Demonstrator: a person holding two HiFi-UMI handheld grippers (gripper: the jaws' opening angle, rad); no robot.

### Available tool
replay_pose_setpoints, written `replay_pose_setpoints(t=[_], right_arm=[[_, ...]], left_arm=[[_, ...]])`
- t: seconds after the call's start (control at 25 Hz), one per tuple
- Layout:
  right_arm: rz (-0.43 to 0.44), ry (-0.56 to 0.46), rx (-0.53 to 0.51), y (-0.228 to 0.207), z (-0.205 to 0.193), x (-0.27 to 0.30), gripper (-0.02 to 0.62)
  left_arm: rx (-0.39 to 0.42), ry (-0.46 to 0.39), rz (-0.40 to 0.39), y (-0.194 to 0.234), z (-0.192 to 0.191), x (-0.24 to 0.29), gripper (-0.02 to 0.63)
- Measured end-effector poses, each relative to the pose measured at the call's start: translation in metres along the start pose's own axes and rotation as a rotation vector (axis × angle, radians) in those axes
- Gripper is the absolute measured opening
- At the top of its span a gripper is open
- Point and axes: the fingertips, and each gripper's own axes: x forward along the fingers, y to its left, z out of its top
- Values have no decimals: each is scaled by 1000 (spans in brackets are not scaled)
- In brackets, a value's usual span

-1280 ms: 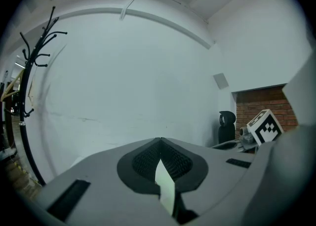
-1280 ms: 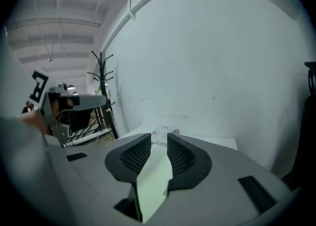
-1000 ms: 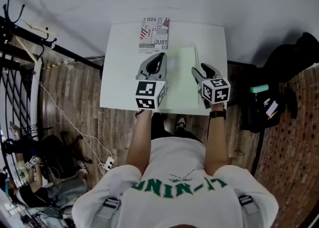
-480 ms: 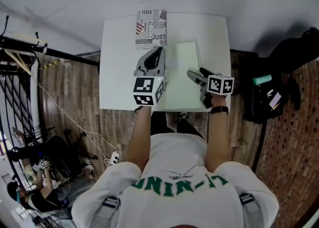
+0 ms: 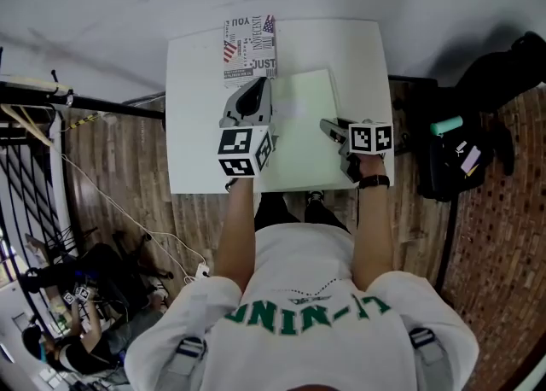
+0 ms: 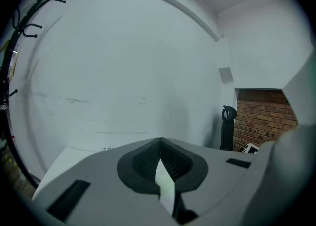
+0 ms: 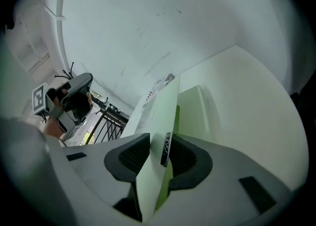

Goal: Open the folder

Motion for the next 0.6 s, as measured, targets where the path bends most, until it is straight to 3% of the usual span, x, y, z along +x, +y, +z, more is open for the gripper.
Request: replay_pose_setpoints(t=[0.6], right_arm=[[56, -1, 9, 63, 29, 0, 48]], left_arm=[[-14, -44, 57, 39, 15, -21, 14]])
